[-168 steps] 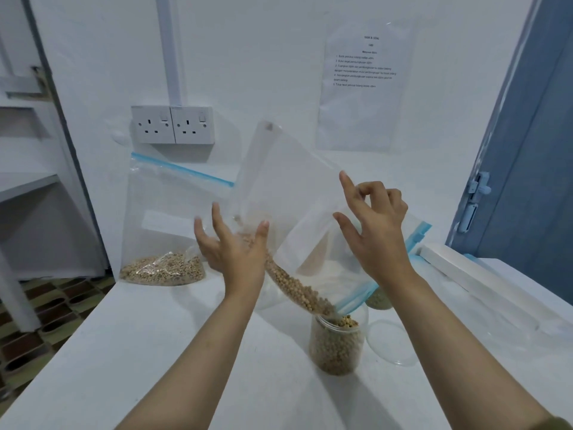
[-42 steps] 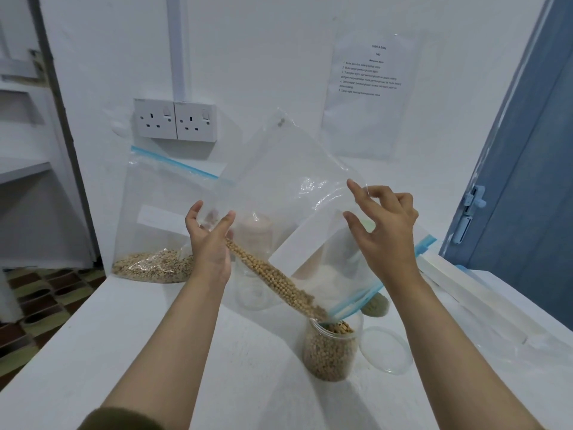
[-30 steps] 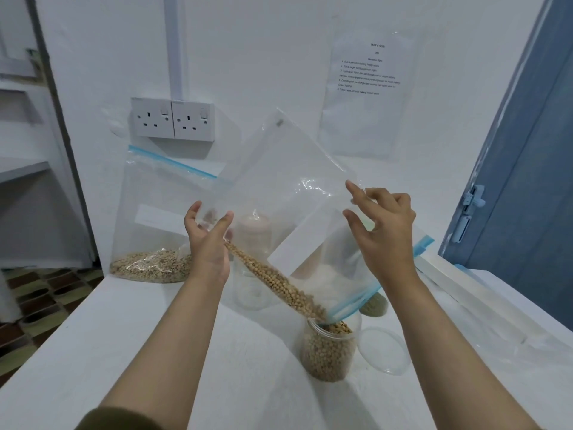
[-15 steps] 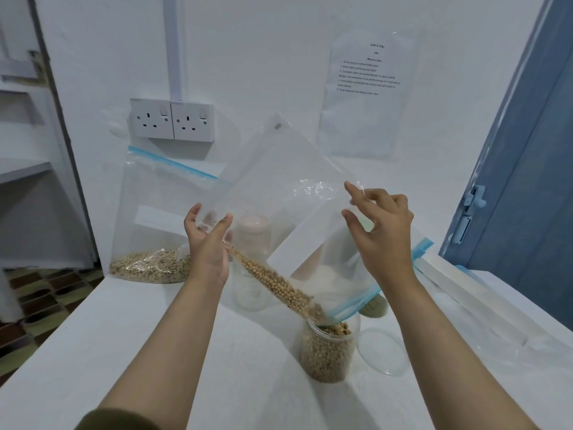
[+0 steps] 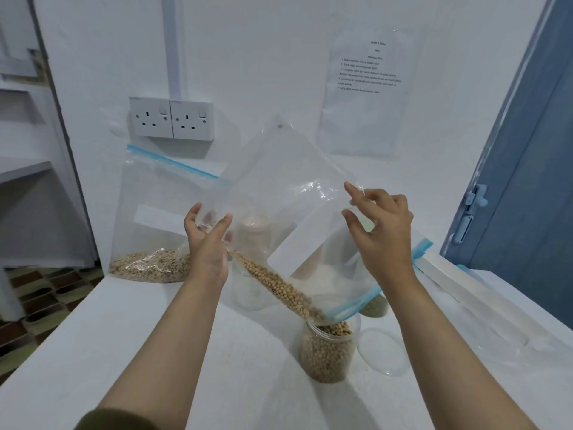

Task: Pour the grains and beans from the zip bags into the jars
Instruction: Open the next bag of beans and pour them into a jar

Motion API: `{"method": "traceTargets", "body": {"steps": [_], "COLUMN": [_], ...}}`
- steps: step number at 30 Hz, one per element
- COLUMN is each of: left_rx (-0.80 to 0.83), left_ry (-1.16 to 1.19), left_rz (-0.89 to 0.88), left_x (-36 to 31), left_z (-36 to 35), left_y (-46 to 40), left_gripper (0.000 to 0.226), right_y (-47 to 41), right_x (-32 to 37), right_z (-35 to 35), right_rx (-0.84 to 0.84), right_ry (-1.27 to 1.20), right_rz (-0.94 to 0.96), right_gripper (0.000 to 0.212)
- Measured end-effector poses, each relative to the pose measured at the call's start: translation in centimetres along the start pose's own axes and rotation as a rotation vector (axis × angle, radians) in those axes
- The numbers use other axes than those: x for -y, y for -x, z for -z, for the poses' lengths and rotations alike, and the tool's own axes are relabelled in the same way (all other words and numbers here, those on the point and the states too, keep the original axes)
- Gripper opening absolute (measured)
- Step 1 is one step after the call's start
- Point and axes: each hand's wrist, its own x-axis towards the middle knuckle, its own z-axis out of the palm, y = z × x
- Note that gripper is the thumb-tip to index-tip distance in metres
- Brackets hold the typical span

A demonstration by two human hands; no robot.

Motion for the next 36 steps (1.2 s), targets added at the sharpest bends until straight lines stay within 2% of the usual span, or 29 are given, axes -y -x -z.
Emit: {"method": "traceTargets", "body": {"steps": [25,30,36], "left_rx": [-0.01,-0.013,0.001], "left_ry": [-0.023,-0.044,-0.06], "left_rz": [-0.011,-0.022,-0.037], "left_x": [-0.06,0.06,-0.32], "left_z": [0.01,0.06,-0.12], "left_y": [-0.03,0.22,0.4], "left_gripper": [0.05,0.05,0.05], "right_y": [0.05,-0.08,-0.28], "right_x": [0.21,0.35,0.51], "right_z": [-0.11,0.13,0.29], "right_rx": [-0.01,0.044,0.039], "right_ry": [-0.022,0.08,-0.062], "right_rz": [-0.047,0.05,-0.006], "right_gripper": [0.04,0.038,0.039]}}
